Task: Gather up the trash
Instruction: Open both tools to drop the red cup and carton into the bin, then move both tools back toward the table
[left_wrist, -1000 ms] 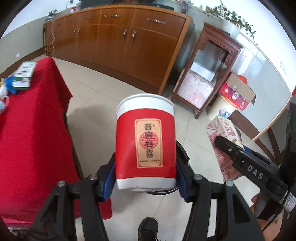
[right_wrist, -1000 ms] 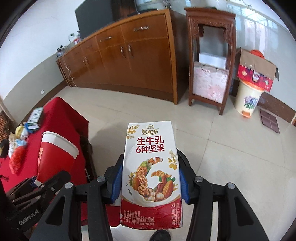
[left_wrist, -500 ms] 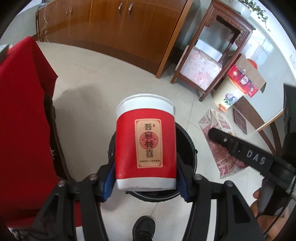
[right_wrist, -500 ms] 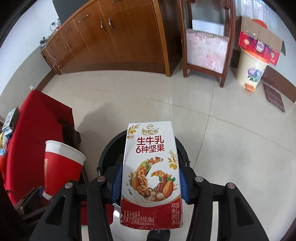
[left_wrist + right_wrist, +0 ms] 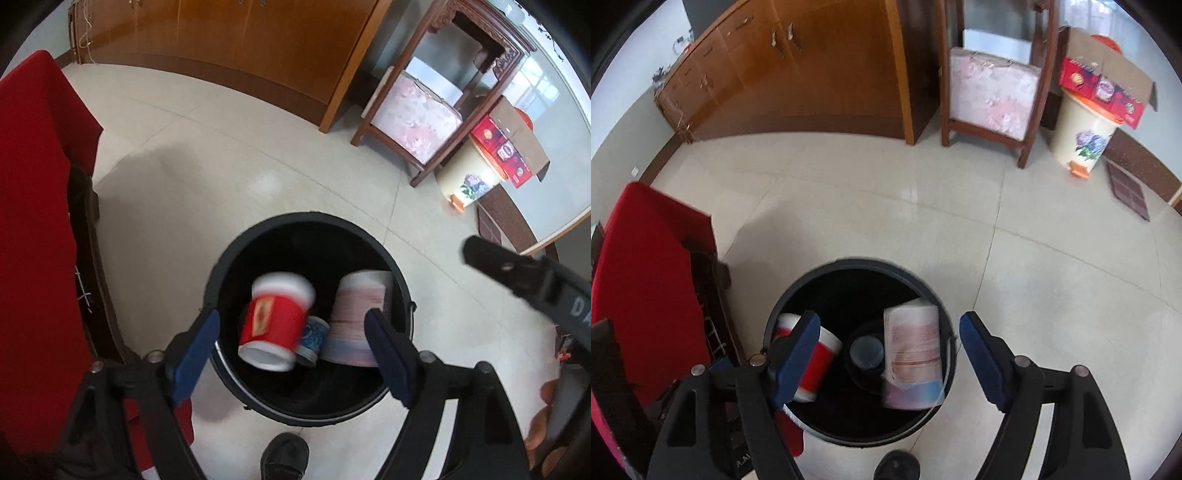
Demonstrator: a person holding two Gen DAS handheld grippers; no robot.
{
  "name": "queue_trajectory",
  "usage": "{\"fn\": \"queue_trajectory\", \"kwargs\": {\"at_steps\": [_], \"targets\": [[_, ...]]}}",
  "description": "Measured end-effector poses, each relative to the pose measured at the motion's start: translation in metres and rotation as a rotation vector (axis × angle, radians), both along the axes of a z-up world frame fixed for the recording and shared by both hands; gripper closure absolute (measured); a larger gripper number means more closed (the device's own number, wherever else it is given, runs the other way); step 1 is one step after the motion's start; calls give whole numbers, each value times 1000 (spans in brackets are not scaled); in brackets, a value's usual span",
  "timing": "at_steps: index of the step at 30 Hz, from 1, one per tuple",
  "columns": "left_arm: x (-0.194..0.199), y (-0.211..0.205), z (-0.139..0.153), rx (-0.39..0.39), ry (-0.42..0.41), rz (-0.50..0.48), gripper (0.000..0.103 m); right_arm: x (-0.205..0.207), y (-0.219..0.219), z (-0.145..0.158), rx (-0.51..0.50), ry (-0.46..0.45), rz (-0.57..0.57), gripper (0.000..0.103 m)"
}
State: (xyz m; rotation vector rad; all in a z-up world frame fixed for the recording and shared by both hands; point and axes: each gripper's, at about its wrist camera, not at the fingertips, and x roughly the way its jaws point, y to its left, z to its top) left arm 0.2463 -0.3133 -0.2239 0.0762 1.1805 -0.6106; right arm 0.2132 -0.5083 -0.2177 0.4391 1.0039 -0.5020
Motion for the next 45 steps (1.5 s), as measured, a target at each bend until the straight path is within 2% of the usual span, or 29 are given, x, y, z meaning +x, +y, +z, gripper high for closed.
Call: {"fn": "queue_trajectory", "kwargs": {"at_steps": [4, 11, 18, 23, 36, 45], "targets": [[1, 12, 20, -6, -58, 25, 21, -11, -4, 22, -33, -66, -48, 23], [-14, 66, 91, -15, -231, 121, 21, -22, 8, 50, -46, -145, -67, 24], [-36, 123, 132, -7, -335, 179, 21, -23, 65, 76, -81, -220, 43, 23], [-46, 176, 155, -21, -378, 262, 21, -20, 126, 96, -104, -297, 156, 23], [-52, 308, 173, 26, -444, 531, 21, 16, 270, 112, -72, -354, 409, 22], [-53, 352, 163, 52, -436, 613, 21, 32, 323, 112, -61, -358, 516, 22]]}}
